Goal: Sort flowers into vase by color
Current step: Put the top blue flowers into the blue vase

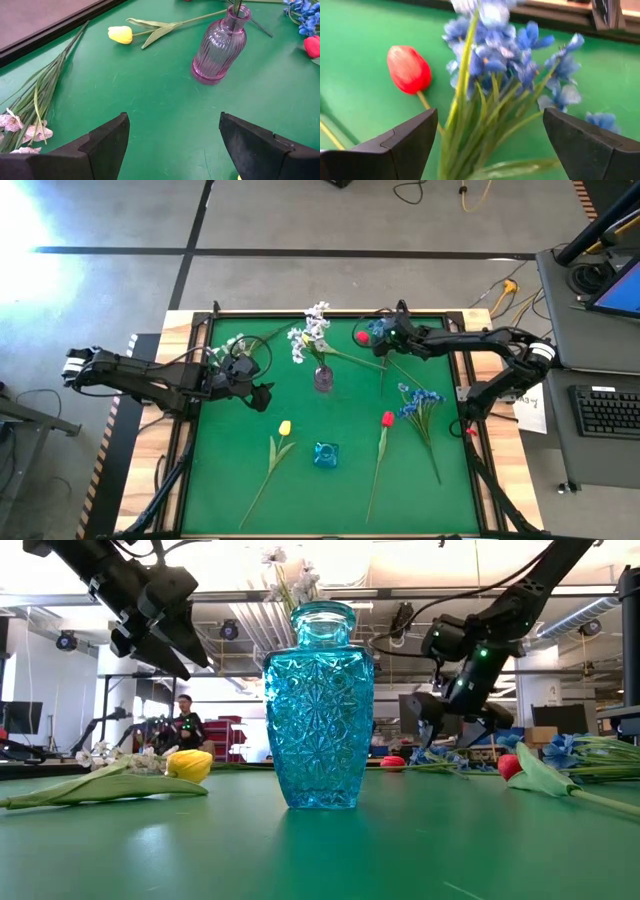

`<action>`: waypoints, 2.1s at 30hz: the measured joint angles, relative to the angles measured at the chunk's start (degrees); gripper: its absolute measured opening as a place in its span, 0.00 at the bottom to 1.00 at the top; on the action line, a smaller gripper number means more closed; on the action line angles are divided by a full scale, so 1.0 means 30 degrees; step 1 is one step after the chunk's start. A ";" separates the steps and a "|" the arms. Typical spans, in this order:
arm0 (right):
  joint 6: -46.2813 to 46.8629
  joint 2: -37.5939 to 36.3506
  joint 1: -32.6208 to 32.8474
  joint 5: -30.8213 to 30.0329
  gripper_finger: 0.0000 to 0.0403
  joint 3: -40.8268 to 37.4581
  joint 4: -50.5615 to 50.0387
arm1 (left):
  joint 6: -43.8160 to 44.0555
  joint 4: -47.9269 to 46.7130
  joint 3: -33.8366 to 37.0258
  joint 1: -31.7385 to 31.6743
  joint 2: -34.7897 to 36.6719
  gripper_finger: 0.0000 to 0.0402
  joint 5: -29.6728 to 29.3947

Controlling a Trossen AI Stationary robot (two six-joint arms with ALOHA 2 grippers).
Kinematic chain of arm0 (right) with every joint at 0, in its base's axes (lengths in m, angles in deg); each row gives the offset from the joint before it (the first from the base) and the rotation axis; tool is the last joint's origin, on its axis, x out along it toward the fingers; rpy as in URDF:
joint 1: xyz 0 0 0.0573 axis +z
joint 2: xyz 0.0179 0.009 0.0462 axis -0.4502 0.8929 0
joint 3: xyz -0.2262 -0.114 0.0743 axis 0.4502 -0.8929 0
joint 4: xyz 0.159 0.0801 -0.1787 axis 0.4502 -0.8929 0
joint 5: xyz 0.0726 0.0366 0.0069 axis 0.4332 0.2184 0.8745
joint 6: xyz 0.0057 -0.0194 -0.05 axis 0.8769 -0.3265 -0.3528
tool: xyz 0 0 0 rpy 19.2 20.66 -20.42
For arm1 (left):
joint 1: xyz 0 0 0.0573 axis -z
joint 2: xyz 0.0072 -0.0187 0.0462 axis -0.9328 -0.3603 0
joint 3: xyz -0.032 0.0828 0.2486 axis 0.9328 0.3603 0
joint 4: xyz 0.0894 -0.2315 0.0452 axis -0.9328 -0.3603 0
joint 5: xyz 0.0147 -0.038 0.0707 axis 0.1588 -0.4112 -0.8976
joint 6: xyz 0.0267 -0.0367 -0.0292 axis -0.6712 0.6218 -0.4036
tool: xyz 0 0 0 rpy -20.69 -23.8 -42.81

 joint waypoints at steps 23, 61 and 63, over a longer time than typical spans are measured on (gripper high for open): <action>0.0415 0.0007 0.0000 0.0907 0.70 -0.3665 0.4466 | 0.0066 0.0166 -0.0036 0.0000 0.0000 0.74 -0.0983; 0.1158 -0.0001 -0.0037 0.2566 0.65 -0.1407 0.2015 | -0.0466 -0.2208 -0.1035 0.0022 0.0248 0.74 -0.0310; 0.1452 -0.0001 -0.0044 0.2849 0.71 -0.0611 0.0566 | -0.0474 -0.2447 -0.1035 0.0029 0.0248 0.74 -0.0306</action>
